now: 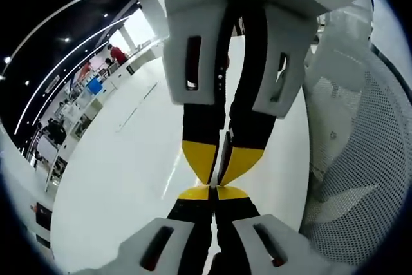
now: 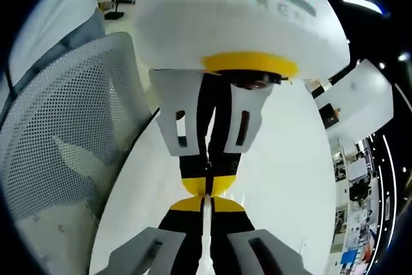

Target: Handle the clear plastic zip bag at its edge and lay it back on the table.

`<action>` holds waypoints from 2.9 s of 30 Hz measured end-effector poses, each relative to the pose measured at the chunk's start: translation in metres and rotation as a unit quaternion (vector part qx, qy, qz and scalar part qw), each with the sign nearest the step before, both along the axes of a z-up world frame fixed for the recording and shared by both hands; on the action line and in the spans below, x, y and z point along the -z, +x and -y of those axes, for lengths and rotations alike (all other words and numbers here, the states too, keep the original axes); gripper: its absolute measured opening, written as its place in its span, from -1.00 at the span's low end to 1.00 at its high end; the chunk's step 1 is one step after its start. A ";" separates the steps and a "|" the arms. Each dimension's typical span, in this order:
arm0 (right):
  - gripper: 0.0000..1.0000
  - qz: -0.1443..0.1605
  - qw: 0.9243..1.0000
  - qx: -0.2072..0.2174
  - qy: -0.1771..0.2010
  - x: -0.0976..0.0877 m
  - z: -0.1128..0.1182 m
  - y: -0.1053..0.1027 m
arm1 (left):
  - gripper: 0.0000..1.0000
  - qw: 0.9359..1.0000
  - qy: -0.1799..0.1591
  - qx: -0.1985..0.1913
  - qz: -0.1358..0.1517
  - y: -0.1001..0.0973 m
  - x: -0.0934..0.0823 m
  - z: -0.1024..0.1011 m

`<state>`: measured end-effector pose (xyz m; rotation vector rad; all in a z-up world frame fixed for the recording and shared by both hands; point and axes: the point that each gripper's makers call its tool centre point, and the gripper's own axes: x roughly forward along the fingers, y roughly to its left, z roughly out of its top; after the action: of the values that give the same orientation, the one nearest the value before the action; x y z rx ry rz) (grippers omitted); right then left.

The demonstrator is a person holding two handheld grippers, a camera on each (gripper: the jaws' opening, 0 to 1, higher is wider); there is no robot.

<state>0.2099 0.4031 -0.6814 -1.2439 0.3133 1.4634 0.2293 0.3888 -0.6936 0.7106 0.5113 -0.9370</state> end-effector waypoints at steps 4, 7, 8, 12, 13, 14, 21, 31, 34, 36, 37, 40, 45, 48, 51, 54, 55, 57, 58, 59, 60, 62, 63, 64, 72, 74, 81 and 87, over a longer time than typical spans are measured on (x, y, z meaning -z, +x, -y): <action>-1.00 -0.004 1.000 0.009 0.003 0.000 0.001 0.000 | -1.00 1.000 -0.002 0.000 -0.001 -0.001 -0.001 0.000; -1.00 -0.005 1.000 0.012 0.003 -0.001 0.002 0.001 | -1.00 1.000 0.001 0.000 0.000 0.000 -0.001 0.000; -1.00 -0.005 1.000 0.013 0.003 -0.001 0.002 0.001 | -1.00 1.000 0.000 0.000 0.000 0.000 -0.001 0.000; -1.00 -0.006 1.000 0.017 0.001 0.000 0.004 0.002 | -1.00 1.000 0.001 -0.002 -0.002 -0.001 0.000 -0.002; -1.00 -0.007 1.000 0.017 0.000 0.000 0.004 0.002 | -1.00 1.000 0.002 -0.003 -0.003 -0.001 0.000 -0.002; -1.00 -0.007 1.000 0.018 0.000 0.000 0.005 0.002 | -1.00 1.000 0.004 -0.004 -0.003 -0.001 0.000 -0.003; -1.00 0.001 1.000 0.001 -0.004 0.003 0.004 0.001 | -1.00 1.000 0.007 -0.003 -0.006 -0.002 0.003 -0.003; -0.98 0.009 1.000 -0.004 -0.013 0.007 0.002 0.001 | -1.00 1.000 0.006 -0.004 -0.008 -0.003 0.003 -0.003; -0.98 0.008 1.000 -0.005 -0.015 0.008 0.002 0.001 | -1.00 1.000 0.005 -0.004 -0.010 -0.003 0.003 -0.003; -0.98 0.007 1.000 -0.007 -0.017 0.008 0.002 0.000 | -1.00 1.000 0.005 -0.003 -0.011 -0.004 0.003 -0.003; -0.98 0.008 1.000 -0.007 -0.019 0.009 0.002 0.001 | -1.00 1.000 0.005 -0.002 -0.011 -0.004 0.003 -0.003; -0.99 0.012 1.000 -0.007 -0.026 0.011 0.003 0.001 | -1.00 1.000 0.004 0.000 -0.011 -0.005 0.001 -0.001; -1.00 0.009 1.000 -0.006 -0.025 0.010 0.003 0.001 | -1.00 1.000 0.005 0.000 -0.011 -0.006 0.001 0.000; -1.00 -0.002 1.000 -0.003 -0.023 0.010 0.003 0.000 | -1.00 1.000 0.005 0.001 -0.012 -0.006 0.002 0.000; -1.00 0.001 1.000 -0.004 -0.024 0.010 0.004 0.000 | -1.00 1.000 0.005 0.000 -0.013 -0.006 0.003 0.000; -1.00 -0.004 1.000 0.010 -0.029 0.012 0.006 0.000 | -1.00 1.000 0.009 0.004 -0.014 -0.006 0.004 0.001; -1.00 -0.008 0.999 0.015 -0.030 0.013 0.006 -0.001 | -1.00 1.000 0.015 0.008 -0.012 -0.007 0.005 0.002; -1.00 -0.011 0.999 0.021 -0.033 0.015 0.007 -0.001 | -1.00 0.999 0.029 0.016 -0.009 -0.008 0.008 0.004; -1.00 -0.012 0.999 0.022 -0.033 0.016 0.008 -0.001 | -1.00 0.999 0.028 0.015 -0.010 -0.008 0.008 0.004; -1.00 -0.013 0.999 0.024 -0.032 0.016 0.008 -0.002 | -1.00 0.999 0.027 0.014 -0.011 -0.008 0.008 0.003; -1.00 -0.015 0.999 0.026 -0.029 0.015 0.009 -0.002 | -1.00 1.000 0.022 0.012 -0.012 -0.008 0.008 0.003; -1.00 -0.014 0.999 0.027 -0.025 0.014 0.010 -0.002 | -1.00 1.000 0.015 0.008 -0.014 -0.008 0.006 0.004; -1.00 -0.013 0.999 0.027 -0.024 0.014 0.010 -0.002 | -1.00 1.000 0.014 0.007 -0.014 -0.008 0.006 0.003; -1.00 -0.012 0.999 0.028 -0.023 0.014 0.009 -0.001 | -1.00 1.000 0.014 0.007 -0.014 -0.008 0.006 0.004; -1.00 -0.013 0.999 0.033 -0.017 0.011 0.010 0.001 | -1.00 1.000 0.005 0.001 -0.014 -0.006 0.003 0.004; -1.00 -0.013 0.999 0.035 -0.017 0.012 0.010 0.001 | -1.00 1.000 0.004 0.000 -0.016 -0.006 0.003 0.004; -1.00 -0.021 0.999 0.046 -0.011 0.012 0.012 0.002 | -1.00 1.000 -0.007 -0.009 -0.021 -0.005 0.003 0.003; -1.00 -0.021 0.998 0.050 -0.010 0.012 0.012 0.004 | -1.00 1.000 -0.010 -0.011 -0.022 -0.003 0.002 0.002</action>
<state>0.2141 0.3908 -0.6930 -1.1969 0.4136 1.4059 0.2261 0.3866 -0.6952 0.6666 0.5463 -0.9379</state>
